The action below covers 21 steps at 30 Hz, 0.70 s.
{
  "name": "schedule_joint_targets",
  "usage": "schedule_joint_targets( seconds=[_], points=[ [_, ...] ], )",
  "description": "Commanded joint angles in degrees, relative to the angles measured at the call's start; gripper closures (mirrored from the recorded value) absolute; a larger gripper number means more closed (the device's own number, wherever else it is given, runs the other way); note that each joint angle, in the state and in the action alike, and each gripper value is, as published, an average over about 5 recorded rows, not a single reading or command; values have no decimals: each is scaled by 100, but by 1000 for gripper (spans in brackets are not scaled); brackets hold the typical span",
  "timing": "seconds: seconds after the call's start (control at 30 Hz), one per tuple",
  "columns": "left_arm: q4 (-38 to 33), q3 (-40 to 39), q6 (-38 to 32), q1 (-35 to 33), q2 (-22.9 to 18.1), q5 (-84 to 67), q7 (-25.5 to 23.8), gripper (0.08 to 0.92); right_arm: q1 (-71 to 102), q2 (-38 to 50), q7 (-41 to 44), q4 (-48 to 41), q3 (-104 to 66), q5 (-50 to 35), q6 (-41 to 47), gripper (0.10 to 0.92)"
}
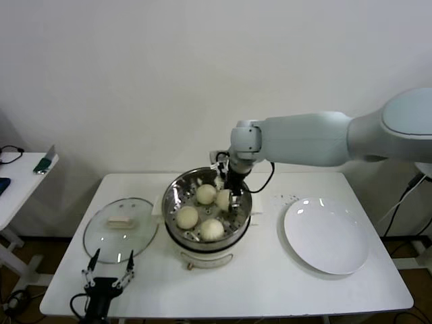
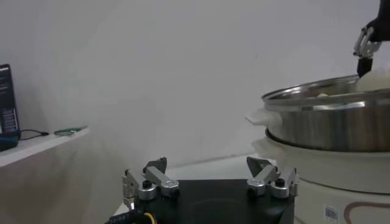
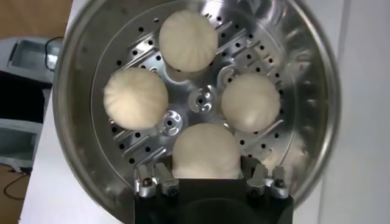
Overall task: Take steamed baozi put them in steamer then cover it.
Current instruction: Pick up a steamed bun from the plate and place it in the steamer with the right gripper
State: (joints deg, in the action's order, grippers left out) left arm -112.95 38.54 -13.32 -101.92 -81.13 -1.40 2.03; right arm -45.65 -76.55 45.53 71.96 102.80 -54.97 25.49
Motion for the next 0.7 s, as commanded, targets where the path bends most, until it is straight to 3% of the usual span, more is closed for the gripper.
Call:
schedule_joint_targets(
  seconds=[0.03,0.17,0.37,0.7],
  points=[
    [44,15,0,19,-1,-16,1,177,238,-106,-61,-71,90,155,29,310],
    [68,16,4,45,1,-5,0,177,287,-51,-110,-34,43,164,48,297],
    [95,17,-3,50,6,-2,3,177,208,89,-46,-25,-111,143,57,211],
    [93,30,5,46,31,1,10,177,-225,754,470,206,-475,210,-158,202]
  ],
)
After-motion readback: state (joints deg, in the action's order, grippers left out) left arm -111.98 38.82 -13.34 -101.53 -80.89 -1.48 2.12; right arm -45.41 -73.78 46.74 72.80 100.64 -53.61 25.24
